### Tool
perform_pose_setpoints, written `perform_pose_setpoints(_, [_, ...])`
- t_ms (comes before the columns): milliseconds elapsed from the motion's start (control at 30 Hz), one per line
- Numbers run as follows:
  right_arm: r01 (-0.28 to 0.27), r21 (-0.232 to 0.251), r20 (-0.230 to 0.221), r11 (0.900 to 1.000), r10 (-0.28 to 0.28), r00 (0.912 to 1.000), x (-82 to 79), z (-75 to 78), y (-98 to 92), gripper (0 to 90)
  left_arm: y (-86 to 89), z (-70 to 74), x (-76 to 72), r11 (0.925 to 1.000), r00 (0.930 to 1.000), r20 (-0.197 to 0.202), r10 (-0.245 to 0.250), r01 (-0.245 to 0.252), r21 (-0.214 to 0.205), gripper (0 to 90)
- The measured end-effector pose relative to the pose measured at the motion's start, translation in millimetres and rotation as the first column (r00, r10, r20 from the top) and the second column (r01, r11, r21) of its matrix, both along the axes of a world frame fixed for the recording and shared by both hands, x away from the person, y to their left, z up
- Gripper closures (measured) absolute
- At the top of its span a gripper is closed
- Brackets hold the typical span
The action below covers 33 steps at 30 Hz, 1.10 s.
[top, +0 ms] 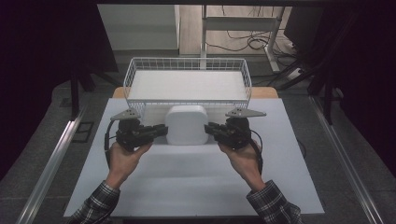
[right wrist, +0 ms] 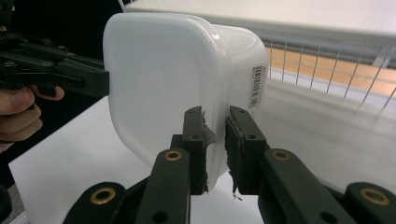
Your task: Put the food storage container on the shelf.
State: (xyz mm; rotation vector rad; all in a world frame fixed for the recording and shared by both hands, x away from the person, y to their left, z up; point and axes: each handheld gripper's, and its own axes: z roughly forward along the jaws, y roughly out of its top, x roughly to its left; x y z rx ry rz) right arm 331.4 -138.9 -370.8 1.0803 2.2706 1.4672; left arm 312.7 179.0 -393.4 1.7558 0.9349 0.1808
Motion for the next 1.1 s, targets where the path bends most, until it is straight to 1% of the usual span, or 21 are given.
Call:
perform_pose_setpoints(33, [0.0, 0.006, 0.007, 1.0, 0.0, 1.0, 2.5, 6.1, 0.9, 77.5, 1.0, 6.9, 2.0, 1.0, 0.9999, 0.01, 0.0, 0.0, 0.0, 80.3])
perform_pose_setpoints(67, [-0.001, 0.012, 0.009, 0.9999, 0.001, 1.0, 3.8, 9.1, 1.6, 77.5, 1.4, 10.4, 2.9, 1.0, 0.9999, 0.012, 0.004, -0.004, -0.001, 80.3])
perform_pose_setpoints(100, [-0.001, 0.012, 0.009, 0.9999, 0.001, 1.0, 3.8, 9.1, 1.6, 77.5, 1.4, 10.4, 2.9, 1.0, 0.9999, 0.012, 0.004, -0.004, -0.001, 80.3])
perform_pose_setpoints(167, [-0.001, 0.016, 0.018, 0.9999, 0.0, 0.9998, 8.3, 18.2, 3.0, 77.4, 2.2, 16.9, 5.6, 1.0, 0.9998, 0.018, 0.007, -0.007, -0.001, 80.3])
perform_pose_setpoints(200, [-0.001, 0.016, 0.018, 0.9999, 0.0, 0.9998, 8.3, 18.2, 3.0, 77.4, 2.6, 20.1, 7.0, 1.0, 0.9997, 0.021, 0.009, -0.009, -0.003, 80.3])
perform_pose_setpoints(267, [0.001, 0.02, 0.022, 0.9998, -0.002, 0.9998, 11.6, 24.4, 3.9, 77.4, 3.3, 26.1, 10.0, 0.9999, 0.9996, 0.025, 0.011, -0.01, -0.007, 80.3])
perform_pose_setpoints(300, [0.003, 0.023, 0.025, 0.9997, -0.004, 0.9997, 14.9, 31.0, 4.9, 77.4, 4.3, 32.7, 12.9, 0.9998, 0.9994, 0.031, 0.015, -0.015, -0.01, 80.3])
perform_pose_setpoints(333, [0.003, 0.026, 0.03, 0.9996, -0.004, 0.9995, 16.8, 34.4, 5.4, 77.4, 4.3, 32.7, 12.9, 0.9998, 0.9994, 0.031, 0.015, -0.015, -0.01, 80.3])
perform_pose_setpoints(367, [0.003, 0.028, 0.035, 0.9996, -0.004, 0.9994, 18.7, 38.0, 6.0, 77.3, 4.7, 36.3, 14.3, 0.9998, 0.9992, 0.036, 0.016, -0.015, -0.012, 80.2])
perform_pose_setpoints(400, [0.003, 0.028, 0.035, 0.9996, -0.004, 0.9994, 18.7, 38.0, 6.0, 77.3, 5.3, 39.8, 15.9, 0.9998, 0.9991, 0.039, 0.017, -0.016, -0.015, 80.2])
perform_pose_setpoints(567, [0.007, 0.038, 0.059, 0.9992, -0.009, 0.9982, 28.1, 55.9, 8.8, 77.3, 7.5, 56.5, 24.0, 0.9993, 0.9982, 0.054, 0.026, -0.025, -0.029, 80.3])
perform_pose_setpoints(733, [0.02, 0.047, 0.072, 0.9987, -0.023, 0.9971, 38.6, 69.1, 11.0, 77.1, 7.8, 69.5, 35.8, 0.9991, 0.9977, 0.06, 0.033, -0.031, -0.03, 80.2])
perform_pose_setpoints(767, [0.028, 0.049, 0.074, 0.9984, -0.032, 0.9968, 43.9, 72.4, 11.5, 77.0, 7.4, 73.6, 42.2, 0.9991, 0.9977, 0.059, 0.034, -0.033, -0.028, 80.2])
perform_pose_setpoints(833, [0.032, 0.052, 0.075, 0.9981, -0.036, 0.9966, 46.7, 73.8, 11.6, 77.0, 6.9, 75.2, 45.4, 0.9989, 0.9977, 0.056, 0.038, -0.036, -0.028, 80.3])
perform_pose_setpoints(867, [0.037, 0.053, 0.074, 0.9979, -0.041, 0.9964, 49.9, 75.1, 11.6, 76.9, 6.5, 76.6, 49.0, 0.9989, 0.9977, 0.057, 0.038, -0.036, -0.029, 80.2])
perform_pose_setpoints(900, [0.049, 0.056, 0.069, 0.9972, -0.053, 0.9962, 56.6, 77.0, 11.6, 76.7, 5.3, 78.4, 56.2, 0.9988, 0.998, 0.049, 0.04, -0.039, -0.03, 80.2])
perform_pose_setpoints(933, [0.049, 0.056, 0.069, 0.9972, -0.053, 0.9962, 56.6, 77.0, 11.6, 76.7, 5.3, 78.4, 56.2, 0.9988, 0.998, 0.049, 0.04, -0.039, -0.03, 80.1])
perform_pose_setpoints(967, [0.058, 0.055, 0.063, 0.9968, -0.061, 0.9961, 63.3, 78.3, 11.5, 76.6, 4.3, 79.0, 59.4, 0.9985, 0.998, 0.044, 0.045, -0.044, -0.032, 80.1])
perform_pose_setpoints(1000, [0.058, 0.055, 0.063, 0.9968, -0.061, 0.9961, 63.3, 78.3, 11.5, 76.6, 3.7, 79.1, 63.0, 0.9985, 0.9981, 0.042, 0.045, -0.044, -0.031, 80.1])
perform_pose_setpoints(1033, [0.067, 0.053, 0.055, 0.9963, -0.07, 0.996, 69.4, 78.9, 11.6, 76.5, 2.5, 79.7, 69.0, 0.9983, 0.9981, 0.034, 0.052, -0.051, -0.03, 79.8])
perform_pose_setpoints(1100, [0.072, 0.052, 0.049, 0.9961, -0.074, 0.9961, 72.2, 78.9, 11.5, 76.4, 1.9, 79.9, 71.8, 0.9981, 0.9981, 0.031, 0.054, -0.053, -0.031, 79.7])
